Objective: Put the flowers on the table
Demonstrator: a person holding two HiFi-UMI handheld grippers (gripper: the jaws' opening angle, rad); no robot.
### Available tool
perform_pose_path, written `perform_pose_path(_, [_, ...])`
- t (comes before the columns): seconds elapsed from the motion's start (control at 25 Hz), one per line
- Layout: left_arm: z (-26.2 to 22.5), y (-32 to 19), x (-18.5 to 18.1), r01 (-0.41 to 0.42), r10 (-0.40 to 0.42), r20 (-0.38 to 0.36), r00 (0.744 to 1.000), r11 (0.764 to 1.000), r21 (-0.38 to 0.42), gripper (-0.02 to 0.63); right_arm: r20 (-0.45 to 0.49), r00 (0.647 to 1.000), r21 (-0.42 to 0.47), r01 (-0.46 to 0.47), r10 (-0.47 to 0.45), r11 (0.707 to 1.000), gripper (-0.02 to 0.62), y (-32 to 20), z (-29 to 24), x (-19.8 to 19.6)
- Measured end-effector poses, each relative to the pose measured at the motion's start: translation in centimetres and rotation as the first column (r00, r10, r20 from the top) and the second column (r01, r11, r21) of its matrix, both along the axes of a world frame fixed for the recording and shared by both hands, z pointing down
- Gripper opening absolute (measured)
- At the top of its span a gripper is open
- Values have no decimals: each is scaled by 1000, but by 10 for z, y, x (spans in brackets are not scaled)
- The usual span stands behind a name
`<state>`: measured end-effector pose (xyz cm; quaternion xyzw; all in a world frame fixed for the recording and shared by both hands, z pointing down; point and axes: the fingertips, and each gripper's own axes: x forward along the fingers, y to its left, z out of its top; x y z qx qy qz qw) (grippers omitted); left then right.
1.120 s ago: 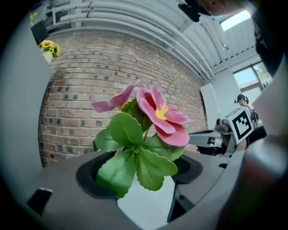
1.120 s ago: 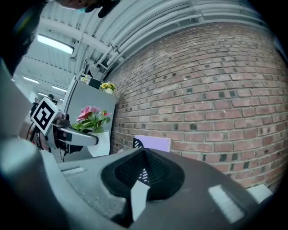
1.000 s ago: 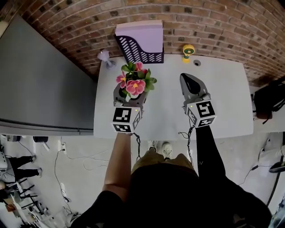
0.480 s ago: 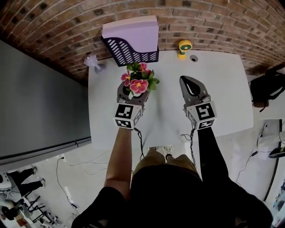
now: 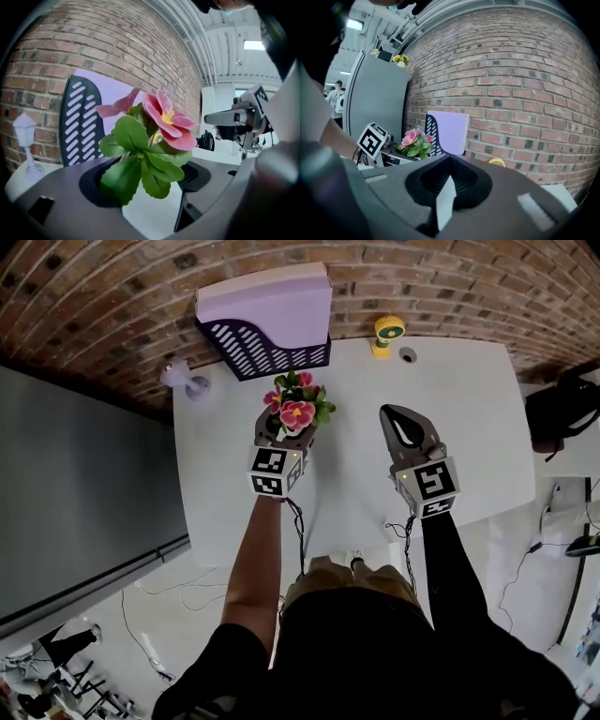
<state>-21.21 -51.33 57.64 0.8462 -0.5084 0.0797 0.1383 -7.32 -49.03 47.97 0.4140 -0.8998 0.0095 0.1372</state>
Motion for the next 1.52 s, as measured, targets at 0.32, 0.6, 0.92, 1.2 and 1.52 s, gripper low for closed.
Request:
perform_pose_path(0.32, [50,-22,2,-3,5,32,999,997,-83,341,-29,999,-54,-32,30,998,0,-6,22,11])
perform_pose_path(0.6, [81,-34,7,-22,32,79,996,993,-120,341,-41,997,-96,-67,63,993,0,-10,43,26])
perform_pose_path(0.92, [103,-37,14,-25,45,138,989,989,-145,341,-31,996,-119,-93,90,989,0,-12,51,37])
perform_pose_path(1.2, [115,-38,17,-14,37,172,984,991,-132,341,-40,996,-141,-91,86,986,0,-7,63,42])
perform_pose_path(1.52, [113,-38,17,25,8,234,972,990,-137,394,-12,998,-134,-64,63,989,0,-3,54,38])
